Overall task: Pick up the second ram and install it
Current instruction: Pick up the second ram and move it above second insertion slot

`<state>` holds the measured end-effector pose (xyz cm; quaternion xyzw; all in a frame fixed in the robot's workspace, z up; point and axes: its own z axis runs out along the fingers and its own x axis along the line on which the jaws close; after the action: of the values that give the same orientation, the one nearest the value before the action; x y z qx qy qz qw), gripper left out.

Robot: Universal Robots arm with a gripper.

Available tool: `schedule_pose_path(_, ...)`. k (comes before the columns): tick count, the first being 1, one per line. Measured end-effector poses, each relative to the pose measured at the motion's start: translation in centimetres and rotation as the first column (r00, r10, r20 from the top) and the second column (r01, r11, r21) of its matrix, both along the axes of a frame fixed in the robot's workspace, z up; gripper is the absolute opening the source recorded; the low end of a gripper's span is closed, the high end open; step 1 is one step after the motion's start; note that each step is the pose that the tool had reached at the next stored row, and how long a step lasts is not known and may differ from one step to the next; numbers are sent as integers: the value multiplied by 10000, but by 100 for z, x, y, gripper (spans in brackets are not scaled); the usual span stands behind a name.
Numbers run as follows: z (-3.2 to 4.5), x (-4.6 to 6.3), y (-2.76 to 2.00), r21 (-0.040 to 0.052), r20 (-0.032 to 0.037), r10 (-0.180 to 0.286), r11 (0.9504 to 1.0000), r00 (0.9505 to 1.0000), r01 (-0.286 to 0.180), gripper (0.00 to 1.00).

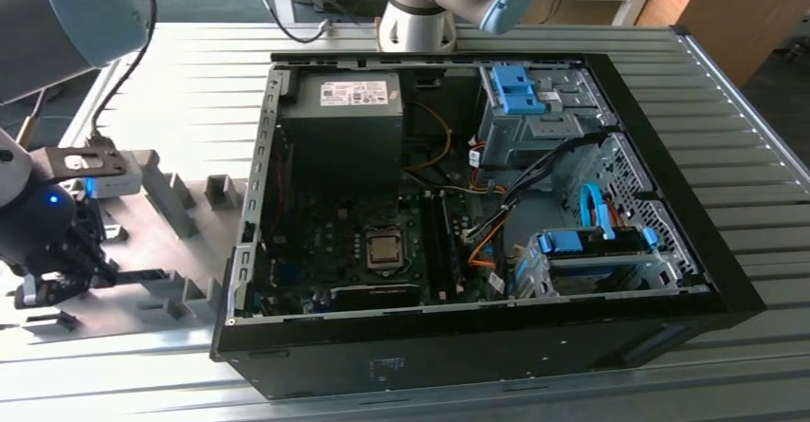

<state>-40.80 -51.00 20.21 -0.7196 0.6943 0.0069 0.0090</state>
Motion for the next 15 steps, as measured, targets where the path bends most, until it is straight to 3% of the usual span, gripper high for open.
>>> schedule_pose_path(15, 134, 0, 0, 0, -1, 0, 10000, 10000, 0, 14)
